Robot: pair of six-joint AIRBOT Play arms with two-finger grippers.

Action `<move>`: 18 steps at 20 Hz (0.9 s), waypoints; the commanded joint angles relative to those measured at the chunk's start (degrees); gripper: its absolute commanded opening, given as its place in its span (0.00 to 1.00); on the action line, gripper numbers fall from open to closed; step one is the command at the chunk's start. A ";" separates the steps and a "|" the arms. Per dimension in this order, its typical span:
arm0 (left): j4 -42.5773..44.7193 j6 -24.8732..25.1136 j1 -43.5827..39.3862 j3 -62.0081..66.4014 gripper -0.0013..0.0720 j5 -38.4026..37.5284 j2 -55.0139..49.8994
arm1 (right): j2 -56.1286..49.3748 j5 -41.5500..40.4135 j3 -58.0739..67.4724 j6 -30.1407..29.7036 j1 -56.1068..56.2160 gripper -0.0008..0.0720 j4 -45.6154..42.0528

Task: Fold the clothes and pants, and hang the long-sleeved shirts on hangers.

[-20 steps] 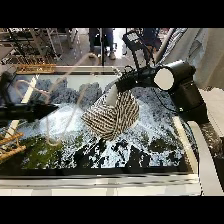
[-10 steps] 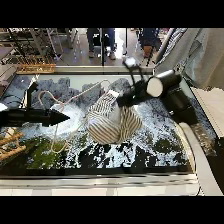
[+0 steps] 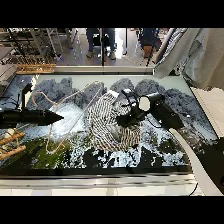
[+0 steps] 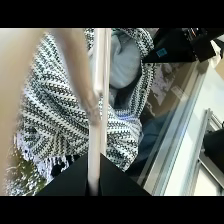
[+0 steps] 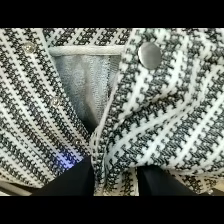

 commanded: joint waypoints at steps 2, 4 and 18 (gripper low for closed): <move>0.83 -0.02 -0.04 0.00 0.05 0.13 -0.04 | 0.02 -4.81 -0.59 0.98 -0.55 0.46 2.29; 2.47 -0.02 -0.04 0.00 0.05 0.09 -0.04 | 0.04 -2.01 1.14 0.96 -0.57 0.57 1.90; 4.63 -0.04 -0.07 -0.02 0.05 -0.11 -0.04 | -10.03 6.84 13.77 2.10 3.10 0.70 -4.20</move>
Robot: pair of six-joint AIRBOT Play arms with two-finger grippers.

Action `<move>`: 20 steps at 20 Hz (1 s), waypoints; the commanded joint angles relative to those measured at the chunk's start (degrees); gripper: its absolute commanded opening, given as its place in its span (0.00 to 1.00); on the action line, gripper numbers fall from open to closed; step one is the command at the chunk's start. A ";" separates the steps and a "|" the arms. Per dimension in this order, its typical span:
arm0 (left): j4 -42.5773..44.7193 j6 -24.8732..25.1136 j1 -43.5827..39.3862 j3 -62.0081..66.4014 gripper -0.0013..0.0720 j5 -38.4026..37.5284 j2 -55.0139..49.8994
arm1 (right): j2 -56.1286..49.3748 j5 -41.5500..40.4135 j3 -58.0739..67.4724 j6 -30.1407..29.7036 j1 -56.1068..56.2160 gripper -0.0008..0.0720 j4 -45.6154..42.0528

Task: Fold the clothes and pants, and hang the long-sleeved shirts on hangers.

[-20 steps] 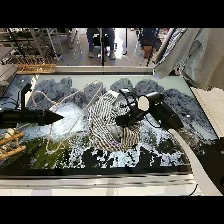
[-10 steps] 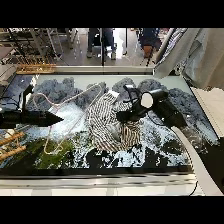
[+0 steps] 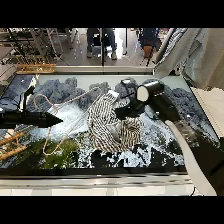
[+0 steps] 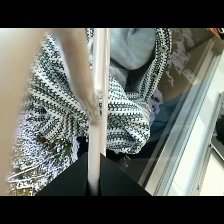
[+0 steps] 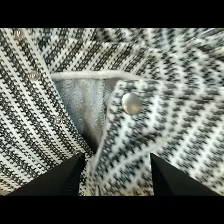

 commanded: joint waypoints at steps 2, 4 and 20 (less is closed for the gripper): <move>0.11 -0.02 -0.04 -0.02 0.05 -0.09 -0.04 | -4.55 -3.43 0.39 3.54 1.95 0.52 -4.17; 0.11 -0.26 -0.04 -0.02 0.05 -1.62 -0.07 | -4.31 -4.09 1.18 5.05 1.36 0.24 -9.53; -0.66 1.33 -20.35 -0.07 0.05 -1.31 -0.07 | 7.80 16.33 17.70 -8.94 0.50 0.07 -13.35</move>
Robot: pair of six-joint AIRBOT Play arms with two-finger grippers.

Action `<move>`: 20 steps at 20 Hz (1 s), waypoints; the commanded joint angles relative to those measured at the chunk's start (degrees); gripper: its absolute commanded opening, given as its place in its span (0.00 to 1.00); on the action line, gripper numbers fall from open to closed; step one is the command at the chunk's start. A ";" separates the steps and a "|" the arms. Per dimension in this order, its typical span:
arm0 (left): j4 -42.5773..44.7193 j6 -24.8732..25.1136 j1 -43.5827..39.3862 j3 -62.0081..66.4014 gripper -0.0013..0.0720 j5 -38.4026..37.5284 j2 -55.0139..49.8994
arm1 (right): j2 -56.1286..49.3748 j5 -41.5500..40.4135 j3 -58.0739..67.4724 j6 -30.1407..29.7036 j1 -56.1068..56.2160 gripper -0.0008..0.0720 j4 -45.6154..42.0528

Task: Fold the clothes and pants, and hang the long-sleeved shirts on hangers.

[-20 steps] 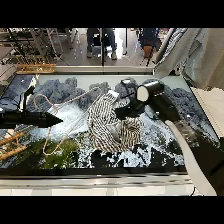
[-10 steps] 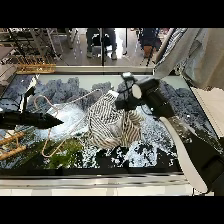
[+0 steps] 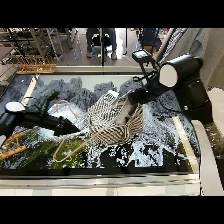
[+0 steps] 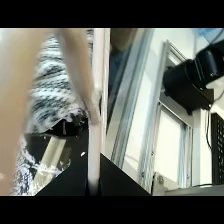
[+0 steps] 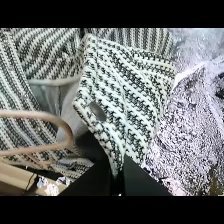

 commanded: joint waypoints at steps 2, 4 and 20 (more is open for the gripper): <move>-0.85 0.13 -5.51 0.00 0.05 7.98 -0.02 | 0.92 2.69 0.17 -1.22 -0.31 0.07 2.19; -1.01 -1.09 -6.19 0.09 0.05 13.44 -0.02 | 0.92 2.64 0.17 -1.25 0.00 0.07 3.56; 7.76 -18.84 -7.26 10.36 0.04 25.53 1.70 | 5.18 -4.85 0.20 -4.24 10.32 0.07 3.72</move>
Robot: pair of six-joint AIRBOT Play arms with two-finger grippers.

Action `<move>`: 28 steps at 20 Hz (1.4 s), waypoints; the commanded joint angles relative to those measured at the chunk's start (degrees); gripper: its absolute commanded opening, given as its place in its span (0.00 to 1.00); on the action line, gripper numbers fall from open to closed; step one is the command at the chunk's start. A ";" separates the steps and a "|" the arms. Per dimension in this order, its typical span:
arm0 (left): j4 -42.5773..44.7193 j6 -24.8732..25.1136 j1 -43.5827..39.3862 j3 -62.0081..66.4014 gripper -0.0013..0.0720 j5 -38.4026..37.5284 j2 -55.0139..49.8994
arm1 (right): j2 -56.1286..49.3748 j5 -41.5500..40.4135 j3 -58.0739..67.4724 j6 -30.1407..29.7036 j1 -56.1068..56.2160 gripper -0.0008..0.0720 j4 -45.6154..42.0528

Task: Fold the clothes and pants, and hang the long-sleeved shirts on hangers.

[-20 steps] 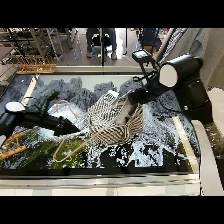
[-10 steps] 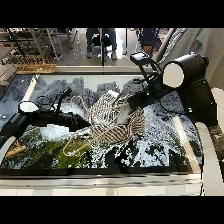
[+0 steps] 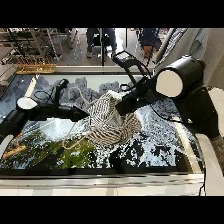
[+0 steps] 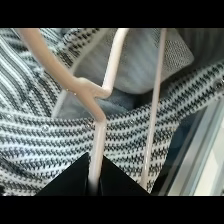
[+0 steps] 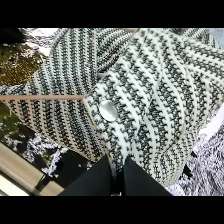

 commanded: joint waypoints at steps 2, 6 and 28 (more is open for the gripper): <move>3.54 -3.78 -0.98 6.86 0.04 -5.09 0.94 | 2.71 -9.40 0.20 -0.39 1.01 0.07 -1.40; 5.25 -3.82 -5.29 6.97 0.04 -7.56 0.31 | 3.72 -11.91 0.24 -3.08 1.46 0.07 12.52; -27.61 24.37 8.96 6.95 0.05 -16.20 -0.90 | 4.13 -29.86 -4.04 -43.21 -2.05 0.82 -7.23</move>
